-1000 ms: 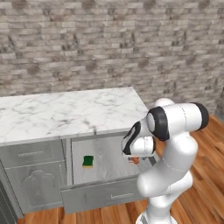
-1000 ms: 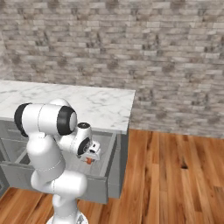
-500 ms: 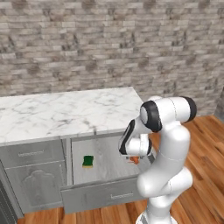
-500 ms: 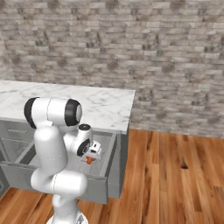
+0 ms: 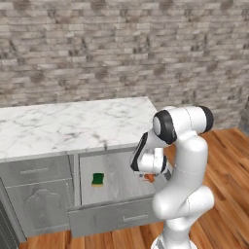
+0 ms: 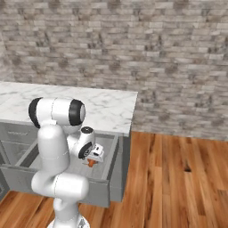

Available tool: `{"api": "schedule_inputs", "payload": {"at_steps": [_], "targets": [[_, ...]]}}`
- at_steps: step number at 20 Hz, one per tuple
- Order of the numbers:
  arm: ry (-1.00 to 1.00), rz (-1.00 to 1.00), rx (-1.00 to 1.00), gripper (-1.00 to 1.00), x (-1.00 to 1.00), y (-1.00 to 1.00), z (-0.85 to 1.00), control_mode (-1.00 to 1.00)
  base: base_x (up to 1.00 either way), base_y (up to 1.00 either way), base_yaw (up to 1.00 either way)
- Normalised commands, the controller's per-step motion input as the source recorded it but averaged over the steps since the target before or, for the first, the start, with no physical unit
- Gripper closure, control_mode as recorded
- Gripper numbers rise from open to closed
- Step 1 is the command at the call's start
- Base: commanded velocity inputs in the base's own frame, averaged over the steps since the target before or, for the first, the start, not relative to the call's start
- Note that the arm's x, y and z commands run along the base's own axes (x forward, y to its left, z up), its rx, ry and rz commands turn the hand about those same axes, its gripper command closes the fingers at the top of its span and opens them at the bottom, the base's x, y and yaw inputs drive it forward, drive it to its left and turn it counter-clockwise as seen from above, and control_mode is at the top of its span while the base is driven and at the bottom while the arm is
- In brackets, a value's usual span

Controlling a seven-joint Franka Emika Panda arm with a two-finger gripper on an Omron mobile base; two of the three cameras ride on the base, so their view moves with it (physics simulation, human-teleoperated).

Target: Restock the sink supplies by placing the sponge and soap dispenser on the counter and next to the sink. Make sure the soap dispenser is upright.

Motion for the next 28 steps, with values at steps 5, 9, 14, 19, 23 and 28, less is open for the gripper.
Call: {"api": "schedule_inputs", "payload": {"at_steps": [5, 9, 14, 19, 23, 28], "targets": [[-0.01, 0.00, 0.00, -1.00, -0.06, 0.00, -0.01, -1.00, 0.00, 0.00, 0.00], [0.00, 0.00, 0.00, -1.00, 0.00, 0.00, -0.11, -1.00, 0.00, 0.00, 0.00], [0.00, 0.00, 0.00, -1.00, 0.00, 0.00, -0.27, -1.00, 0.00, 0.00, 0.00], [0.00, 0.00, 0.00, -1.00, 0.00, 0.00, -0.18, -1.00, 0.00, 0.00, 0.00], [0.00, 0.00, 0.00, -1.00, 0.00, 0.00, -0.04, -1.00, 0.00, 0.00, 0.00], [0.00, 0.00, 0.00, 1.00, 0.00, 0.00, 0.00, -1.00, 0.00, 0.00, 0.00]]}}
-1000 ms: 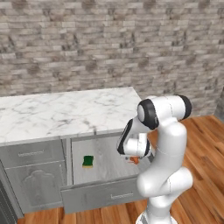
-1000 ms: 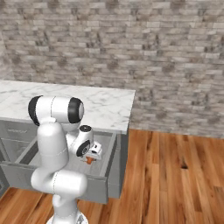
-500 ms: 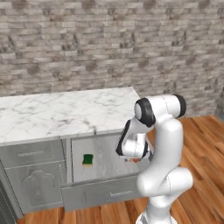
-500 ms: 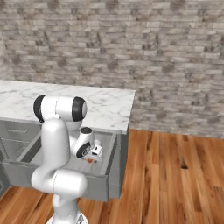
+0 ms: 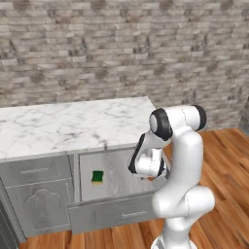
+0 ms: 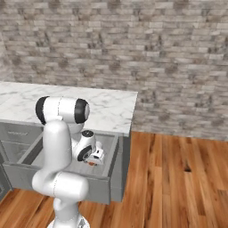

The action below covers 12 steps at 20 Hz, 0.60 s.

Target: Restock the sink supplies by placing the sponge and soap dispenser on the counter and next to the sink. Make sure the soap dispenser is upright.

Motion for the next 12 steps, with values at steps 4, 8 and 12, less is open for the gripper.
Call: {"api": "schedule_inputs", "payload": {"at_steps": [4, 8, 12], "targets": [[-0.02, 0.00, 0.00, 1.00, 0.00, 0.00, 0.04, -1.00, 0.00, 0.00, 0.00], [-0.02, 0.00, 0.00, 1.00, -0.09, 0.00, 0.47, -1.00, 0.00, 0.00, 0.00], [-0.08, 0.00, 0.00, 1.00, -0.44, 0.00, 0.77, -1.00, 0.00, 0.00, 0.00]]}}
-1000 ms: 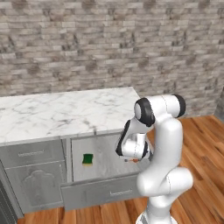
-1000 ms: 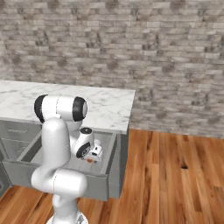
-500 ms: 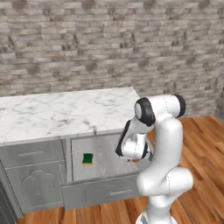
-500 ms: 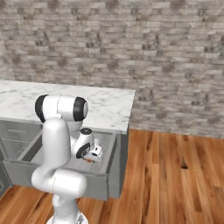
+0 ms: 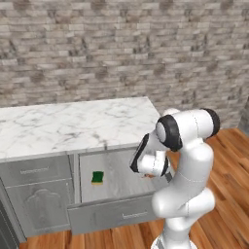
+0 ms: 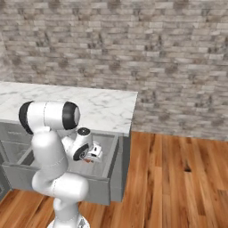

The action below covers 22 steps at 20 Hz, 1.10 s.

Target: Restock the sink supplies by placing the sponge and soap dispenser on the counter and next to the sink. Make sure the soap dispenser is upright.

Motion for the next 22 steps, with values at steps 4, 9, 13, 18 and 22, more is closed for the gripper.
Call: {"api": "schedule_inputs", "payload": {"at_steps": [4, 9, 13, 18, 22], "targets": [[-0.05, 0.00, 0.00, 1.00, -0.82, 0.00, 0.72, -1.00, 0.00, 0.00, 0.00], [0.01, 0.00, 0.00, 1.00, -0.62, 0.02, 0.97, -1.00, 0.00, 0.00, 0.00], [0.12, 0.00, 0.00, 1.00, -0.33, 0.00, 1.00, -1.00, 0.00, 0.00, 0.00], [0.13, 0.00, 0.00, 1.00, -0.40, 0.00, 1.00, -1.00, 0.00, 0.00, 0.00], [0.05, 0.00, 0.00, 1.00, -0.55, 0.00, 1.00, -1.00, 0.00, 0.00, 0.00]]}}
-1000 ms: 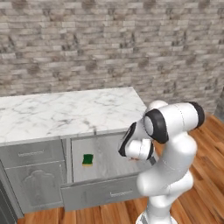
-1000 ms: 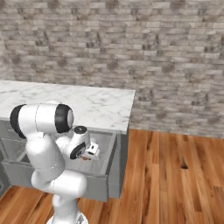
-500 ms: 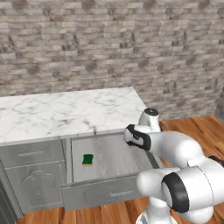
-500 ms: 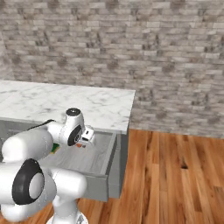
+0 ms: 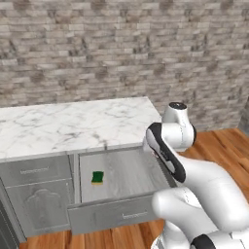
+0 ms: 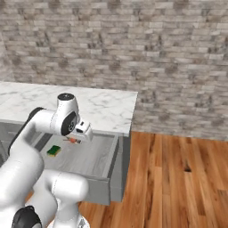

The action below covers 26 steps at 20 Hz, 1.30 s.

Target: Restock the sink supplies by placing the sponge and soap dispenser on the counter and next to the sink. Make sure the soap dispenser is upright.

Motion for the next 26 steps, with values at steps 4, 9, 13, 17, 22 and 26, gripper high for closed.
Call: {"api": "schedule_inputs", "payload": {"at_steps": [4, 9, 13, 17, 22, 26], "targets": [[0.01, 0.00, 0.00, 1.00, -0.59, 0.00, 0.94, -1.00, 0.00, 0.00, 0.00], [0.03, 0.00, -0.01, 1.00, -0.16, 0.05, 0.19, -1.00, 0.00, 0.00, 0.00], [0.01, 0.00, -0.02, 1.00, 0.00, 0.12, -0.02, -1.00, 0.00, 0.00, 0.00], [0.00, 0.00, 0.00, 1.00, -0.08, 0.00, 0.00, 1.00, -0.70, 0.04, 0.01], [0.00, 0.00, 0.00, 1.00, 0.00, 0.00, 0.00, 1.00, -1.00, 0.29, 0.22], [0.00, 0.00, 0.00, 1.00, 0.00, 0.00, 0.00, 1.00, -0.79, 0.36, 0.49]]}}
